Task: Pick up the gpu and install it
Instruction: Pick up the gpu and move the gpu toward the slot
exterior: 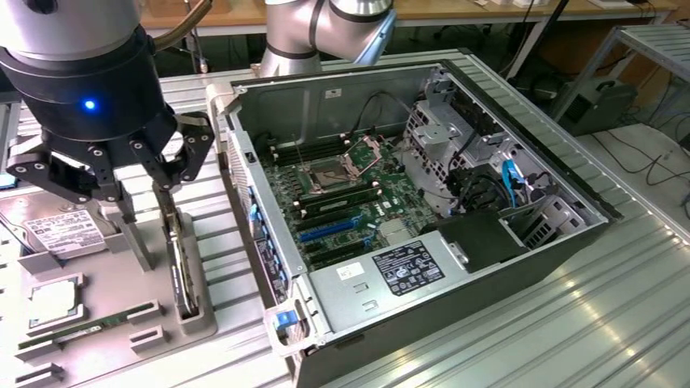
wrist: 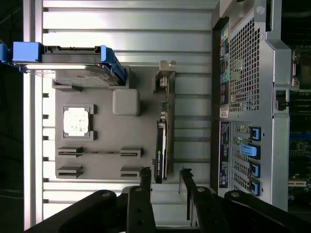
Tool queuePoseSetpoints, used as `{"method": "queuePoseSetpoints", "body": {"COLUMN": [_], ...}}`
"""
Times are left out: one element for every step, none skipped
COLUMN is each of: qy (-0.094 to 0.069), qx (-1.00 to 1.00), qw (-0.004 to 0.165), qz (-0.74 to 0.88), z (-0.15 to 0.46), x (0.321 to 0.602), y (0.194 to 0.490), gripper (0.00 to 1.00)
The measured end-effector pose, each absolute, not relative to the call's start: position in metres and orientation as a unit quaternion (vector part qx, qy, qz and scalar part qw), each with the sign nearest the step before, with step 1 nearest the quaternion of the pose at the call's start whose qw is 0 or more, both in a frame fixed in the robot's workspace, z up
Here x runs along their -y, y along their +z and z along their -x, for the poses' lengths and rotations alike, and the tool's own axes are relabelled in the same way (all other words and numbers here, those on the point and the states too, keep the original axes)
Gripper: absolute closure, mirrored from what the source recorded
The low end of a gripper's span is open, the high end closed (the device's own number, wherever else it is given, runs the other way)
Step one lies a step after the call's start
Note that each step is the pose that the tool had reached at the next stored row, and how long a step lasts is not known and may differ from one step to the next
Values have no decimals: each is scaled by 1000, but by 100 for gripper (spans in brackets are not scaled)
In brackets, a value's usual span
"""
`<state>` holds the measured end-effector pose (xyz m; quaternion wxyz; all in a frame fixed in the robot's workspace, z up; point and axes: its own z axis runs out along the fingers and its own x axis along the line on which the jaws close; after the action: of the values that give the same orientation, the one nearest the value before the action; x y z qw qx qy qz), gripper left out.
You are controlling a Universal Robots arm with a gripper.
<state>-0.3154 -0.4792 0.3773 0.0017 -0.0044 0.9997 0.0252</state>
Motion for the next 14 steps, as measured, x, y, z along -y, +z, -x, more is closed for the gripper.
{"method": "queuePoseSetpoints", "body": {"qy": [25, 25, 25, 25, 25, 25, 25, 25, 25, 25, 25, 24, 23, 22], "qx": [-1000, -1000, -1000, -1000, -1000, -1000, -1000, -1000, -1000, -1000, -1000, -1000, -1000, -1000], "qw": [2, 2, 2, 2, 2, 2, 2, 2, 2, 2, 2, 2, 2, 2], "qz": [4, 4, 4, 4, 4, 4, 4, 4, 4, 5, 4, 4, 4, 5], "z": [315, 315, 315, 315, 315, 315, 315, 315, 315, 315, 315, 315, 315, 315], "x": [479, 479, 479, 479, 479, 479, 479, 479, 479, 479, 479, 478, 474, 470], "y": [377, 377, 377, 377, 377, 377, 377, 377, 377, 377, 377, 377, 377, 377], "gripper": [58, 52, 46, 40, 40, 40, 35, 28, 28, 22, 22, 22, 22, 22]}}
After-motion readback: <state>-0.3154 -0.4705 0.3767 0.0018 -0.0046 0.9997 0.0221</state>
